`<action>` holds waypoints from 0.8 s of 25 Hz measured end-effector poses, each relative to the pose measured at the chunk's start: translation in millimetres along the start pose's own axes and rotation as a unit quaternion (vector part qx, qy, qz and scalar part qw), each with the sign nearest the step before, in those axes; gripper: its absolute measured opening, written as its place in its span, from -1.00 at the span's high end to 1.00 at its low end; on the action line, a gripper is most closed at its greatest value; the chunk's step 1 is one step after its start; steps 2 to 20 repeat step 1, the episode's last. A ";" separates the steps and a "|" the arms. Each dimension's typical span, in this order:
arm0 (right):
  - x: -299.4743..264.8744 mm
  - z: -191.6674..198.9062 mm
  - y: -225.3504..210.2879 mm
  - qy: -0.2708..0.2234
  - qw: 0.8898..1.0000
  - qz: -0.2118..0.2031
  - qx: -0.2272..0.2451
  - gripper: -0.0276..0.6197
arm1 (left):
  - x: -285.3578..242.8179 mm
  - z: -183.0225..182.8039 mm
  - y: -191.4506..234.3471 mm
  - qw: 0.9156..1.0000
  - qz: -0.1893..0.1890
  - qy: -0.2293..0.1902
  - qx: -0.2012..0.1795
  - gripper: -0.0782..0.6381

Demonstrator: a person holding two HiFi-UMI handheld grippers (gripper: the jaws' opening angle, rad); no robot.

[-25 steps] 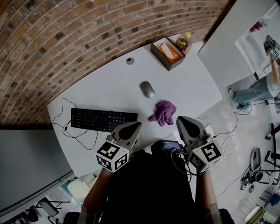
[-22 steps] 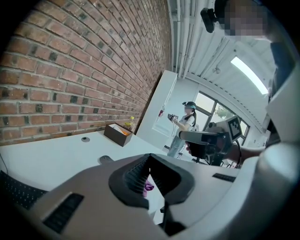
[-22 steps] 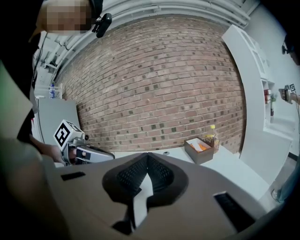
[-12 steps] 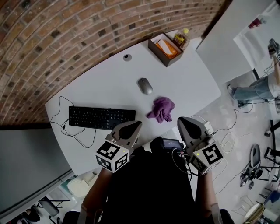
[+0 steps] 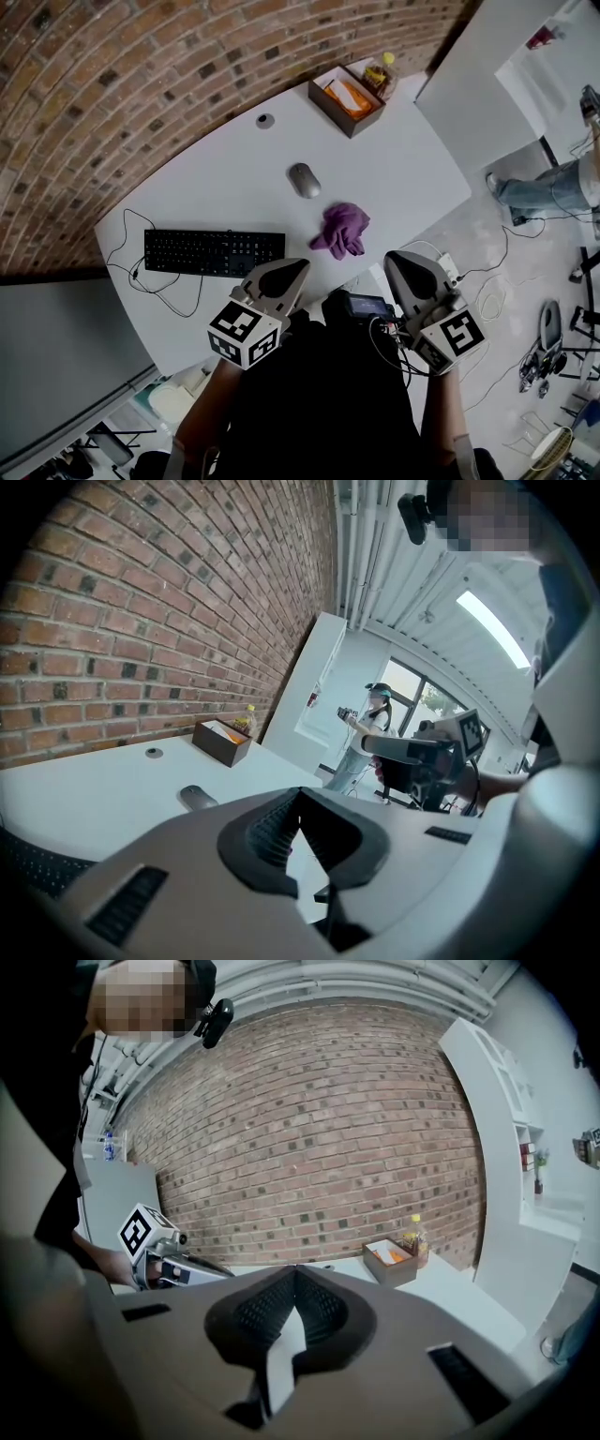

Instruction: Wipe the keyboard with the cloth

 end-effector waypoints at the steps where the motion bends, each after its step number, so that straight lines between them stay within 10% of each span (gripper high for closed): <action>1: 1.3 0.2 -1.3 0.000 1.000 0.000 0.000 0.86 | -1.3 -0.2 -0.9 1.000 0.001 0.001 0.000 0.74; 20: 1.3 0.2 -1.3 0.000 1.000 0.000 0.000 0.86 | -1.3 -0.2 -0.9 1.000 0.001 0.001 0.000 0.74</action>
Point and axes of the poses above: the fingertips, and each gripper's own axes: x backward along the fingers, y to its left, z out of its underside, the point moved 10 cm from there along x, backward along the fingers, and after that the axes turned 13 degrees about z, right-handed, at the moved point
